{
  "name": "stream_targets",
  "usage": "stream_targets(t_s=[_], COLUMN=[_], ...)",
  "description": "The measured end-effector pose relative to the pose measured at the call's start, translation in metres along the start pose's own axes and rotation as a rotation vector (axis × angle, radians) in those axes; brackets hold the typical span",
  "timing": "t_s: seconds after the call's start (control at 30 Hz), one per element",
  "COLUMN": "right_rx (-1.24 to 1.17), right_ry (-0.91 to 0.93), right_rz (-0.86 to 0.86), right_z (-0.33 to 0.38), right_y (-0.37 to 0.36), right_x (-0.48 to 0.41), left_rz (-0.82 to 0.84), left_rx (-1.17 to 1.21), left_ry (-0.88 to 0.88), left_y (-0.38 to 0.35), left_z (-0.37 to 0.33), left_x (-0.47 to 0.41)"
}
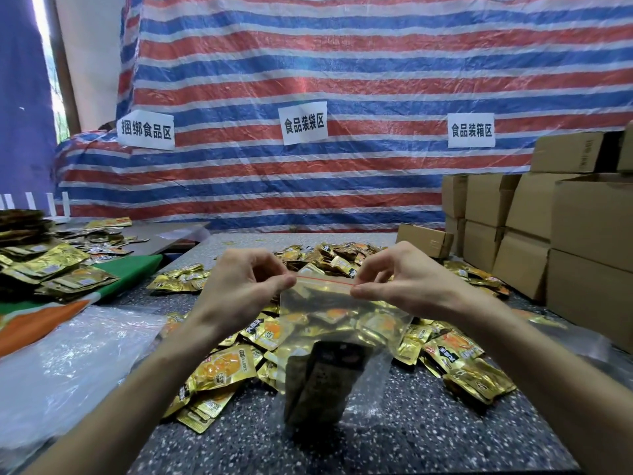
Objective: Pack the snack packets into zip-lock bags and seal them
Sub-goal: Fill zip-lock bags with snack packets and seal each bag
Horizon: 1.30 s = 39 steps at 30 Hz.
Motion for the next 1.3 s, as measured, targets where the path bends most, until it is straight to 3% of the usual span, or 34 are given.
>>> stream_targets(t_s=[0.63,1.0,1.1,1.3], right_rx=[-0.012,0.204,0.046,-0.483], right_ry=[-0.084,-0.012,-0.072,-0.465], right_rz=[-0.127,-0.220,-0.203,-0.023], right_z=[-0.036,-0.045,-0.059,-0.111], right_y=[0.028,0.028,0.016,-0.042], right_x=[0.027,0.041,0.052,0.063], left_rz=[-0.038,-0.085,-0.113,-0.051], left_rx=[-0.016,0.023,0.071,0.279], left_ry=[0.049,0.078,0.063,0.080], left_y=[-0.002,-0.015,-0.022,-0.053], left_z=[0.011,0.014,0.009,-0.012], left_x=[-0.009,-0.010,-0.009,-0.009])
Point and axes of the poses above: each hand's wrist, its own x-axis away from the middle knuckle, its own y-axis out of the back of the hand, z = x × y, the point moved 7 cm from there along -x, towards the middle knuckle, and after that the axes turned 3 degrees about -y, right-handed, at the moved point
